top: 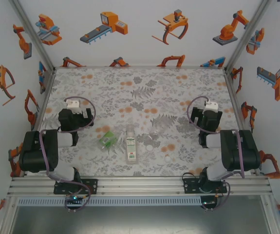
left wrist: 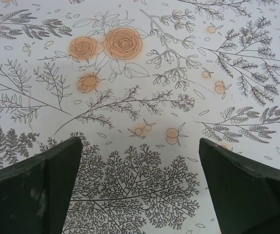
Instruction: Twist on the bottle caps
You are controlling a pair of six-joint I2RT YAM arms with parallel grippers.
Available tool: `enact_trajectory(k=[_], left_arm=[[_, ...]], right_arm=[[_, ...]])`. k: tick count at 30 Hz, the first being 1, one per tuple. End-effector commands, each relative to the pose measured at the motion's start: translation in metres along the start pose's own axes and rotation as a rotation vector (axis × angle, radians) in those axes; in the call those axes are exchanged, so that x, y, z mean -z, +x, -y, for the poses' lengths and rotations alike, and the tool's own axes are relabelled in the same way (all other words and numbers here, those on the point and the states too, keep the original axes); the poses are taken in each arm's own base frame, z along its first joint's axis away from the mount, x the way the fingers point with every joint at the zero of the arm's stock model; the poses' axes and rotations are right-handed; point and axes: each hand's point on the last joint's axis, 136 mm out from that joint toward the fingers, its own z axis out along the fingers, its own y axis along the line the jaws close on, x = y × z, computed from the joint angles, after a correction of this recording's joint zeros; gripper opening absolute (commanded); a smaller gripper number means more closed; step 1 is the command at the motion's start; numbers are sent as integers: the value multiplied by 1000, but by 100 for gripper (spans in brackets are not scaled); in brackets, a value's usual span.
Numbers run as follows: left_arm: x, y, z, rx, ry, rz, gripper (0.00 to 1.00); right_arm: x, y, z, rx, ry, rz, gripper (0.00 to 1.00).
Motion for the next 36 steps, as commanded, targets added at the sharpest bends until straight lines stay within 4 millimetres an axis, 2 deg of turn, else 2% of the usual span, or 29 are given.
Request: enact_trajectory(k=[1, 23, 26, 30, 33, 36], left_arm=[[-3, -13, 1, 13, 14, 39, 97], [-3, -14, 0, 15, 14, 40, 97], [-4, -13, -11, 45, -30, 33, 97], [-3, -16, -14, 42, -75, 28, 97], [4, -26, -22, 49, -144, 9, 97], [11, -41, -20, 41, -169, -17, 97]], right_arm=[[-4, -15, 0, -4, -2, 40, 99], [-5, -14, 0, -4, -2, 39, 99], [-4, -14, 0, 2, -5, 42, 99], [3, -26, -6, 16, -45, 51, 99], [8, -36, -14, 41, -93, 37, 96], [17, -51, -26, 79, -146, 32, 94]])
